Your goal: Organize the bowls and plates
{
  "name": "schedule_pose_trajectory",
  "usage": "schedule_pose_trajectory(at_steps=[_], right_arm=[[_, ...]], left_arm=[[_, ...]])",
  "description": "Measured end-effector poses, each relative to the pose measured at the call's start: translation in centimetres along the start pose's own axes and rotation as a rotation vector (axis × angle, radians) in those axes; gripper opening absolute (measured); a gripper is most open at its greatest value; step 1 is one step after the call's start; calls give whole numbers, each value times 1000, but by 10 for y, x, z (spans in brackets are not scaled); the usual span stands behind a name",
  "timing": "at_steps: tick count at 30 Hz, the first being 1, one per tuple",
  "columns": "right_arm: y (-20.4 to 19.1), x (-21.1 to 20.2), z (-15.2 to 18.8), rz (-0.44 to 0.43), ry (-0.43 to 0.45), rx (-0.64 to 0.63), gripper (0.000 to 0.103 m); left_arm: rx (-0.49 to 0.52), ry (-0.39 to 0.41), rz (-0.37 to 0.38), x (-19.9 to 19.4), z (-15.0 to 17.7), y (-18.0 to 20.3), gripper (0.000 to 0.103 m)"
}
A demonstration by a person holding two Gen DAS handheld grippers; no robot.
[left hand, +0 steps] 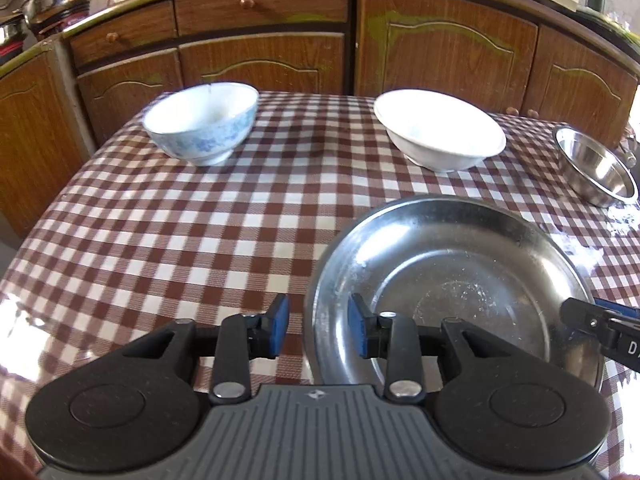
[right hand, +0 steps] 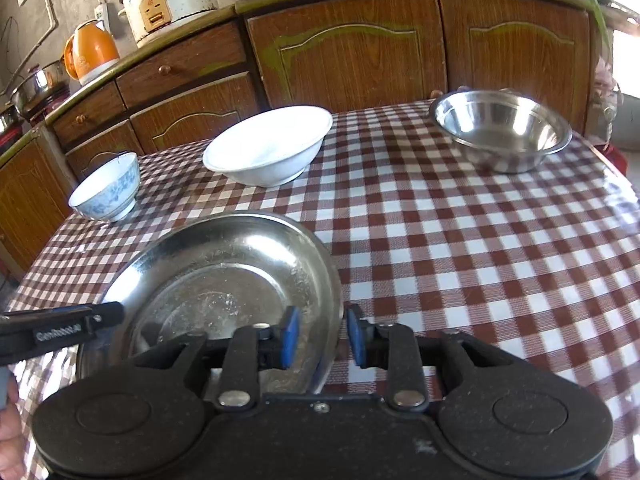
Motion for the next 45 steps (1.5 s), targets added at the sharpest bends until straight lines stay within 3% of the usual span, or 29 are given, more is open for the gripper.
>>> schedule_pose_trajectory(at_steps=[3, 7, 12, 19, 32, 45], right_arm=[[-1, -14, -3, 32, 12, -17, 47], [-5, -37, -6, 41, 34, -38, 65], [-11, -69, -8, 36, 52, -63, 71], [-14, -107, -10, 46, 74, -90, 78], [3, -165, -14, 67, 143, -89, 80], [26, -191, -20, 98, 183, -47, 80]], left_arm=[[-7, 1, -25, -13, 1, 0, 48], [16, 11, -23, -34, 4, 8, 57], [19, 21, 6, -62, 7, 15, 66], [16, 23, 22, -93, 13, 25, 70], [57, 75, 77, -135, 10, 61, 76], [98, 110, 113, -155, 6, 93, 78]])
Point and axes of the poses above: each gripper's, at about its wrist camera, not at the fingertips, and x roughly the way its jaws point, y to its right, z to its underside, the point moved 1 cm from there along x, roughly the way its jaws point, and after that the axes turned 1 degree about x, right-handed, at the moved point
